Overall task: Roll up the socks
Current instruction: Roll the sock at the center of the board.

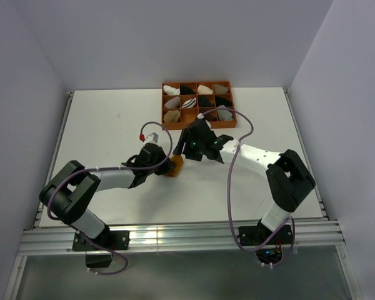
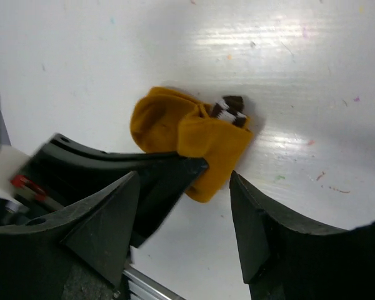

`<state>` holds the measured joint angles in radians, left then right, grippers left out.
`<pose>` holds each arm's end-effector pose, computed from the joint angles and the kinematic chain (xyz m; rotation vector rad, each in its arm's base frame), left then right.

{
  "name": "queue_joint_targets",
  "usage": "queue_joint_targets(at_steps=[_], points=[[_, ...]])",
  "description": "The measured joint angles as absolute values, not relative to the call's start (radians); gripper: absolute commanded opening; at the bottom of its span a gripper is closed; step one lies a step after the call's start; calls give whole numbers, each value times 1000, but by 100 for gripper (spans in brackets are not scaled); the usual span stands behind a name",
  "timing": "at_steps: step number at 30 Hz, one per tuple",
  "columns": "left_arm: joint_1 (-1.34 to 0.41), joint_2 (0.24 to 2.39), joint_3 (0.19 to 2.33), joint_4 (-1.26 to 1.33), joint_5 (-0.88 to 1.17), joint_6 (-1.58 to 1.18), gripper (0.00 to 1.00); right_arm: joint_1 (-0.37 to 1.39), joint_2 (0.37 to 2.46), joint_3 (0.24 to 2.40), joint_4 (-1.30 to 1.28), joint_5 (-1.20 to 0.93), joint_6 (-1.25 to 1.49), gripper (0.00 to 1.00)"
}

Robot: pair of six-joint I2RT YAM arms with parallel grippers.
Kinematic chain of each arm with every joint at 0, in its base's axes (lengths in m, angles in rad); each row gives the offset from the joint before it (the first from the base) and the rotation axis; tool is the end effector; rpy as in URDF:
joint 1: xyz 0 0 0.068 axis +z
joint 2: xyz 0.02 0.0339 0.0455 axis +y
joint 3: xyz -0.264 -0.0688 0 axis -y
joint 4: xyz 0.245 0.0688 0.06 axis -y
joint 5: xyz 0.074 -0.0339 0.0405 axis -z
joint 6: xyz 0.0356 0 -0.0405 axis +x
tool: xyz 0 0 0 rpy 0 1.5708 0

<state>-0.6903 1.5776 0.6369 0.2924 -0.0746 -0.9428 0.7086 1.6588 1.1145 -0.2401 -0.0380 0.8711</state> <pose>0.2345 -0.1902 0.1488 -0.3380 2.3177 -0.7884 0.2735 0.2362 0.2235 0.1836 2.4985 0.7716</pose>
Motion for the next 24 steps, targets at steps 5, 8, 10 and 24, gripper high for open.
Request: queue_joint_targets(at_steps=[5,8,10,24], points=[[-616,1602,623,346,75,-977,1,709,1641,958,-108,-53,921,68],[-595,1621,620,374,130,-995,1,709,1645,896,-66,-71,948,69],[-585,1630,613,398,157,-1009,1,709,1652,873,-19,-80,965,70],[-552,1647,577,475,224,-1061,1,694,1721,862,164,-96,1035,62]])
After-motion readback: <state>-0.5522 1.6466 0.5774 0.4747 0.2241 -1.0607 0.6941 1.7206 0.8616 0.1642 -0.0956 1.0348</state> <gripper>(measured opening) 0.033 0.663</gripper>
